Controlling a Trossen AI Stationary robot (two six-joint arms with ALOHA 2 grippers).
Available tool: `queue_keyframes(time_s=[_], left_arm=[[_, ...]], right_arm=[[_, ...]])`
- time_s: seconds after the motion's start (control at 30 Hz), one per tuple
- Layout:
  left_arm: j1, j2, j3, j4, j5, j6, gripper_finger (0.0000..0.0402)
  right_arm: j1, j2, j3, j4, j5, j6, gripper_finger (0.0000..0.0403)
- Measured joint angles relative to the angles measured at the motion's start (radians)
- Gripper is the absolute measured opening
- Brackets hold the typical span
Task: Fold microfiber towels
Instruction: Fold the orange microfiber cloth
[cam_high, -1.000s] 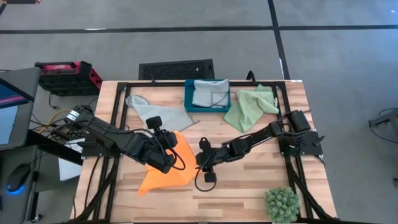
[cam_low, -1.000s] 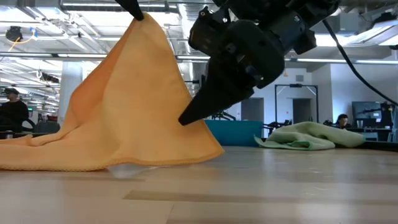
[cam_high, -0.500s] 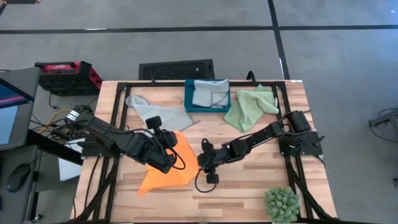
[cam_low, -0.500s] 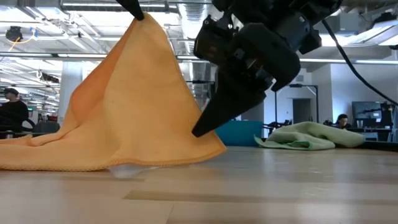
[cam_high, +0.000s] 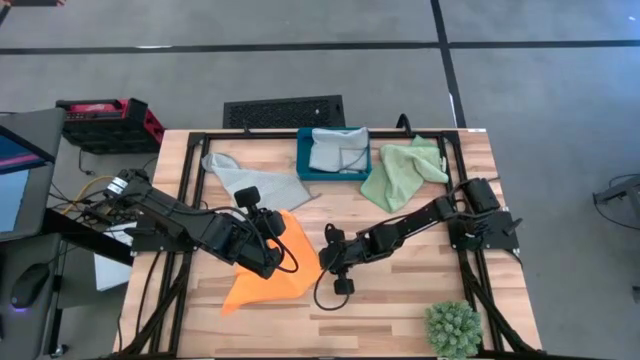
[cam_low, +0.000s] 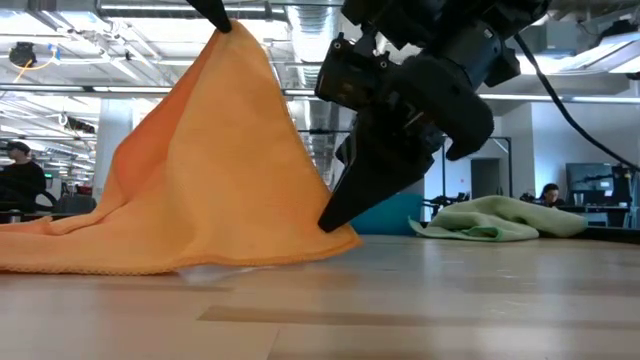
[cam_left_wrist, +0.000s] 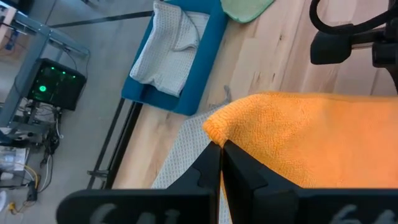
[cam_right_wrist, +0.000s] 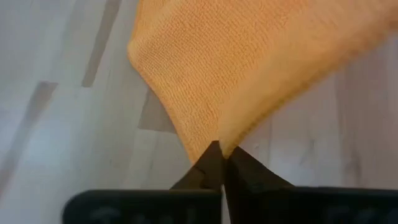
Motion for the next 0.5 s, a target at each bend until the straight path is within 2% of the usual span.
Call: queue_keyframes(time_s=[0.1,0.23,0.33,0.5], left_arm=[[0.000,0.000,0.000,0.002,0.006,-0.030,0.0000],[0.000,0.000,0.000,-0.005,0.018,-0.041,0.0000],[0.000,-0.006,0.000,-0.026,0.015,-0.061,0.0000],[0.007,-0.020,0.000,-0.083,0.019,-0.132,0.0000]], right_arm=[[0.011,-0.001,0.000,-0.017,0.053,-0.005,0.0013],[0.013,-0.057,-0.001,-0.150,0.111,0.021,0.0006],[0.019,-0.127,-0.001,-0.258,0.177,0.023,0.0007],[0.021,-0.280,-0.001,-0.434,0.228,0.034,0.0005]])
